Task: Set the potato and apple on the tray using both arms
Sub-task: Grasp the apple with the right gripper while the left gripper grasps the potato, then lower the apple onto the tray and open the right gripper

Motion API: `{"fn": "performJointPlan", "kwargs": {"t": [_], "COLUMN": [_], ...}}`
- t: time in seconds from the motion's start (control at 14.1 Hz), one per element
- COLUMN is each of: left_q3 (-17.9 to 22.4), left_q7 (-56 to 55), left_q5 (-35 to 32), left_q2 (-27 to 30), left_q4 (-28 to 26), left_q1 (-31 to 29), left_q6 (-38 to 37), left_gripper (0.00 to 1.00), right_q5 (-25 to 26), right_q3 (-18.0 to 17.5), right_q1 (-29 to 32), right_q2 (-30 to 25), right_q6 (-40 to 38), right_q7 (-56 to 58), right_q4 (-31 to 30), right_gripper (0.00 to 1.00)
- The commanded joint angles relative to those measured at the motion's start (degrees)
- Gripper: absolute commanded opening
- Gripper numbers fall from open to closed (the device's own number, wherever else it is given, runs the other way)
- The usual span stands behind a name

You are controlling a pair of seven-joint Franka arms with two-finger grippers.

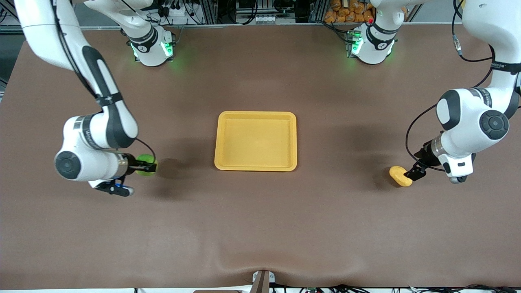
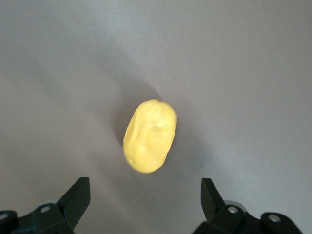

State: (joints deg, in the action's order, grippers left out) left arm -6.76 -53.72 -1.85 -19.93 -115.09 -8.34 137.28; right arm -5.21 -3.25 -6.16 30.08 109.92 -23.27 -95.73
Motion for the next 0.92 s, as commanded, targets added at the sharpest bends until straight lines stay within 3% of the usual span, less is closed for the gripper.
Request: {"fn": "performJointPlan", "kwargs": {"t": [0.0,0.28,0.43,0.64,0.85], "left_q3": [0.0,0.2,0.2,0.1,0.1], "left_q7": [-0.8,0.3,0.3,0.3,0.3], "left_q5": [-0.8,-1.0,-3.6,-6.1,-6.1], "left_q2": [-3.6,-6.3,-7.5,-8.8,-9.4], "left_q4": [0.8,0.6,0.6,0.4,0.4], "left_q1": [-0.2,-0.5,-0.6,-1.9,-1.9], "left_q6": [4.6,8.5,9.3,11.4,11.7], "left_gripper": [1.00,1.00,1.00,1.00,1.00], "right_q5": [-0.2,-0.9,-6.6,-6.0,-4.2], "right_q3": [0.3,0.1,-1.7,-1.6,-1.6], "right_q1": [-6.0,-12.8,-14.0,-20.3,-21.5], "right_q2": [-0.3,0.9,1.0,1.1,2.3], "right_q6": [-2.3,-1.9,-0.9,3.7,5.8], "right_q7": [-9.8,-23.4,-22.6,-20.3,-12.1], "right_q4": [3.5,6.6,6.4,6.0,3.6], "right_gripper": [0.62,0.63,0.59,0.57,0.54]}}
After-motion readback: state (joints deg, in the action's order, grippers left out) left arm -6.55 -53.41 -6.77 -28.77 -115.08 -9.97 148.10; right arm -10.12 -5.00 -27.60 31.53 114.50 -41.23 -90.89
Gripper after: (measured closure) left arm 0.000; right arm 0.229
